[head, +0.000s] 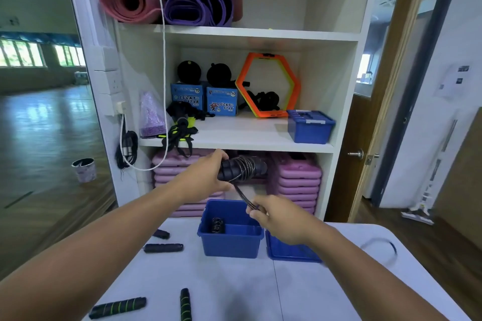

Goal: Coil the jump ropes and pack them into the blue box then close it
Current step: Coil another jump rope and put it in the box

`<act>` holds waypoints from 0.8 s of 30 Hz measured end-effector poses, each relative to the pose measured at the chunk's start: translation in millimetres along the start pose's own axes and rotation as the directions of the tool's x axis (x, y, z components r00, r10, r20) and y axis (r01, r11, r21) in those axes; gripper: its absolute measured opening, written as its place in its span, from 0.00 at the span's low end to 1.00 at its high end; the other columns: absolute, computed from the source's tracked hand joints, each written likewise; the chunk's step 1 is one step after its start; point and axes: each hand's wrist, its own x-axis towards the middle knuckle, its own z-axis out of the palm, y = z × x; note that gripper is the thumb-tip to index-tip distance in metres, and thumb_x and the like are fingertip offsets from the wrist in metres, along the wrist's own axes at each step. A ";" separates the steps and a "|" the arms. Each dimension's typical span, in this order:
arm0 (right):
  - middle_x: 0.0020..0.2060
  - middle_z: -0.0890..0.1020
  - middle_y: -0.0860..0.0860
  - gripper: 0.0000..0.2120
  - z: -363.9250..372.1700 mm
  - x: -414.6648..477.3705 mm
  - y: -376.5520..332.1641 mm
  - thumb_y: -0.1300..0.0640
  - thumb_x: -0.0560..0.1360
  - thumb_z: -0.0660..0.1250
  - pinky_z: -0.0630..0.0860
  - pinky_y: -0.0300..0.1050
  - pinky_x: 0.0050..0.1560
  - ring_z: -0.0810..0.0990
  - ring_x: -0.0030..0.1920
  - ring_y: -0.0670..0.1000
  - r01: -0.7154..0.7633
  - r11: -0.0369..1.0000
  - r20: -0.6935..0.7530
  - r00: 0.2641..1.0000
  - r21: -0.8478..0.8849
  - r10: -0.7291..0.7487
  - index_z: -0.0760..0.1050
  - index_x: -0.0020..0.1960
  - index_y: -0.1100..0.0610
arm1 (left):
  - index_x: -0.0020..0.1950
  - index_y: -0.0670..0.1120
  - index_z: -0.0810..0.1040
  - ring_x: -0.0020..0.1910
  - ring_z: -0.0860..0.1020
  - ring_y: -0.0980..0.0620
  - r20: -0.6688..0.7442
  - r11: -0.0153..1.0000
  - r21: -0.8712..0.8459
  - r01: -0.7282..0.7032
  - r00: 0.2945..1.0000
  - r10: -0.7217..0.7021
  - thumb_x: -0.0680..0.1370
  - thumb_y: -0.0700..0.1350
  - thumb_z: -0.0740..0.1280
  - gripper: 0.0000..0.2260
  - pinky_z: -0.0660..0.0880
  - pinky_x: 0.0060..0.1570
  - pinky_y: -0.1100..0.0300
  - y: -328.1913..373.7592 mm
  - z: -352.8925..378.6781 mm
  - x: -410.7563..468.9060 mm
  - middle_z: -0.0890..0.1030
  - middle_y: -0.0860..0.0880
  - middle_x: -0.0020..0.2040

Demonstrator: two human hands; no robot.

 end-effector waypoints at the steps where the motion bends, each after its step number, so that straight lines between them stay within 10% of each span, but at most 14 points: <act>1: 0.37 0.77 0.50 0.10 -4.9 -0.9 -2.5 0.50 0.82 0.58 0.70 0.50 0.37 0.71 0.35 0.49 0.021 0.999 -0.009 1.000 -0.039 -0.021 0.75 0.51 0.54 | 0.69 0.47 0.65 0.52 0.76 0.49 0.007 0.998 0.054 -0.011 1.000 0.011 0.74 0.50 0.76 0.29 0.75 0.51 0.54 -1.1 1.3 1.4 0.77 0.48 0.59; 9: 0.46 0.83 0.44 0.08 -64.9 5.0 -2.8 0.47 0.80 0.63 0.78 0.49 0.48 0.79 0.46 0.46 0.138 0.941 -0.134 0.973 -0.309 -0.187 0.80 0.53 0.47 | 0.54 0.53 0.57 0.38 0.72 0.47 0.253 0.971 0.176 -0.159 0.961 0.112 0.75 0.54 0.75 0.26 0.70 0.36 0.51 29.6 2.3 -18.0 0.73 0.47 0.41; 14: 0.39 0.85 0.47 0.06 -90.2 8.7 15.6 0.52 0.73 0.73 0.78 0.42 0.46 0.81 0.41 0.44 0.187 0.974 -0.092 0.980 0.126 -0.176 0.85 0.45 0.54 | 0.55 0.57 0.61 0.47 0.76 0.47 0.262 0.973 -0.009 -0.232 0.938 0.227 0.68 0.60 0.78 0.29 0.75 0.46 0.48 54.0 -5.3 -39.5 0.79 0.47 0.50; 24: 0.36 0.77 0.56 0.14 -26.6 5.6 43.6 0.66 0.79 0.62 0.73 0.41 0.41 0.72 0.39 0.56 0.147 0.600 -0.145 0.988 0.786 -0.052 0.81 0.41 0.54 | 0.55 0.57 0.68 0.56 0.78 0.46 0.057 0.823 -0.535 -0.191 0.964 0.261 0.64 0.59 0.81 0.28 0.75 0.61 0.43 54.8 -17.1 -47.2 0.78 0.48 0.56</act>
